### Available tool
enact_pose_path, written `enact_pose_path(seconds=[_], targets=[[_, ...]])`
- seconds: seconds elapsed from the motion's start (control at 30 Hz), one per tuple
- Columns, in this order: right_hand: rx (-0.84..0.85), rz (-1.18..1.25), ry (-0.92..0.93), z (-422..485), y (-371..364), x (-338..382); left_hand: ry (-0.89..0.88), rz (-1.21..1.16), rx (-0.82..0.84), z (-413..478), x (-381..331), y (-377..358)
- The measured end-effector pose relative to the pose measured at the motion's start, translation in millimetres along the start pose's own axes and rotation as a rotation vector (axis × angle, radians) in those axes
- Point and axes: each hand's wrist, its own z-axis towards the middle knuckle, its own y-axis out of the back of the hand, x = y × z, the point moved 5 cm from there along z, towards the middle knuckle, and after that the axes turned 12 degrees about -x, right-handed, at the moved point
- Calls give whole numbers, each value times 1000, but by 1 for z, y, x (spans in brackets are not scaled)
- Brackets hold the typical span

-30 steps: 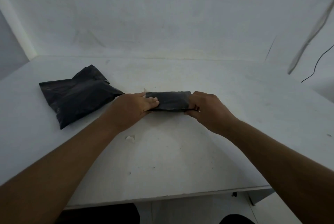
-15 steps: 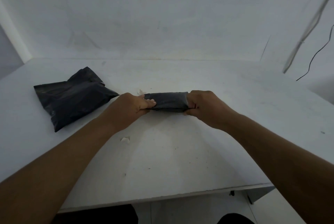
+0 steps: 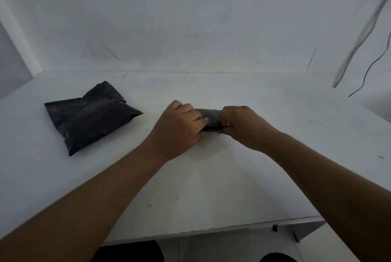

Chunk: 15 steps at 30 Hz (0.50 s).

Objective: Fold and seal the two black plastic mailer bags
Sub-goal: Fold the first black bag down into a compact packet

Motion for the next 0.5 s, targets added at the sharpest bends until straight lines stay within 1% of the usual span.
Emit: enact_pose_path(seconds=[0.1, 0.23, 0.4, 0.5], targets=[[6, -4, -7, 0, -4, 0, -16, 34, -50, 3, -4, -5], [23, -23, 10, -2, -8, -3, -104, 66, -52, -6, -7, -6], [41, -58, 48, -9, -11, 6, -168, 28, -82, -19, -10, 1], [18, -57, 81, -15, -14, 7, -173, -1, -73, -32, -7, -1]])
